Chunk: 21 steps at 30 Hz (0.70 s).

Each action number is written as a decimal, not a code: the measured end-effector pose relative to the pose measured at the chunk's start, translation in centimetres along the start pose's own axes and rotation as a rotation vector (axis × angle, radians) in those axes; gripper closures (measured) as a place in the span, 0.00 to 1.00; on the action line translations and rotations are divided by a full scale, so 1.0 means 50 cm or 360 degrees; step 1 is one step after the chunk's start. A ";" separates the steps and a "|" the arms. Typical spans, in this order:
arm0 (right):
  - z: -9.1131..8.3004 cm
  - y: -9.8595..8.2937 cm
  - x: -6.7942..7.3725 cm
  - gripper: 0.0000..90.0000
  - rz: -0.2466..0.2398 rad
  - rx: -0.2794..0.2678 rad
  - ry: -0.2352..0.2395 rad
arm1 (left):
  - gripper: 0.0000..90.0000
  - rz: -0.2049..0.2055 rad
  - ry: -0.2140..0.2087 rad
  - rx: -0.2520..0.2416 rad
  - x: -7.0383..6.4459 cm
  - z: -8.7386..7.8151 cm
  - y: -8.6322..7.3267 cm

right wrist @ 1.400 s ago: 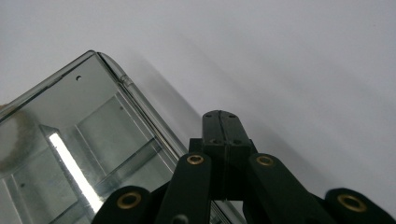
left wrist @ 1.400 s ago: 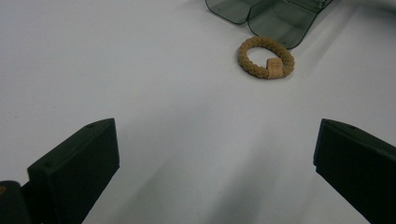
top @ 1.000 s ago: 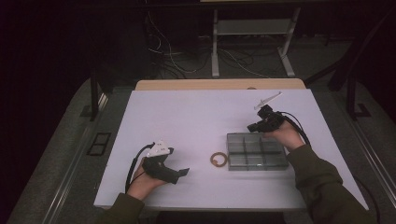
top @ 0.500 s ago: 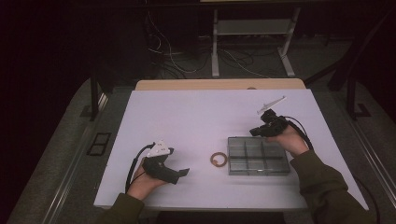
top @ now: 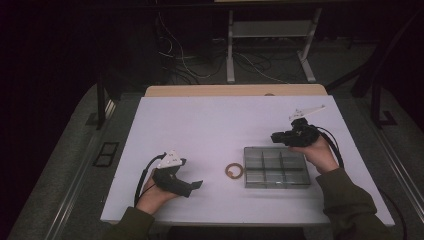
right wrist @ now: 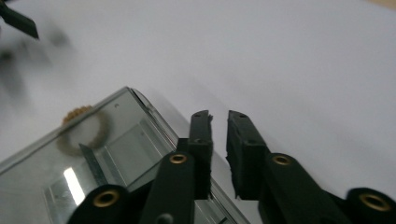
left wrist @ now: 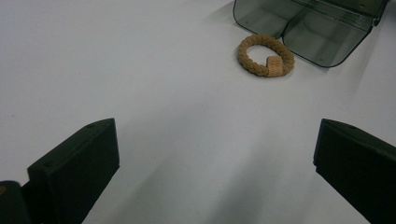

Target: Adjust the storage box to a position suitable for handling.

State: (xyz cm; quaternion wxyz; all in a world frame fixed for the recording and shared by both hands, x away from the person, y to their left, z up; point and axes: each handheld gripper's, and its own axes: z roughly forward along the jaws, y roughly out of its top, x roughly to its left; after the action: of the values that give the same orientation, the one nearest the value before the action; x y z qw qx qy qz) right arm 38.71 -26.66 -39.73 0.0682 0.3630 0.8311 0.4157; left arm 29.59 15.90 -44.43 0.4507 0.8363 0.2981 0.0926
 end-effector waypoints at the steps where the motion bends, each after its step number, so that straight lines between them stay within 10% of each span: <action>1: -0.003 -0.003 0.001 0.78 -0.0008 -0.0002 0.0000 | 0.00 0.0001 0.0001 0.0002 0.000 0.000 0.000; 21: -0.053 -0.027 0.016 0.46 -0.0036 -0.0169 -0.0033 | 0.00 0.0004 0.0001 0.0000 -0.002 -0.002 -0.001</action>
State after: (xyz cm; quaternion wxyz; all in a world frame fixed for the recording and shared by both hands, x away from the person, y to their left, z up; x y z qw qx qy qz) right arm 36.30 -28.34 -38.88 0.1005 0.3537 0.8112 0.4547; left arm 29.45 15.92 -44.40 0.4505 0.8366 0.2973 0.0934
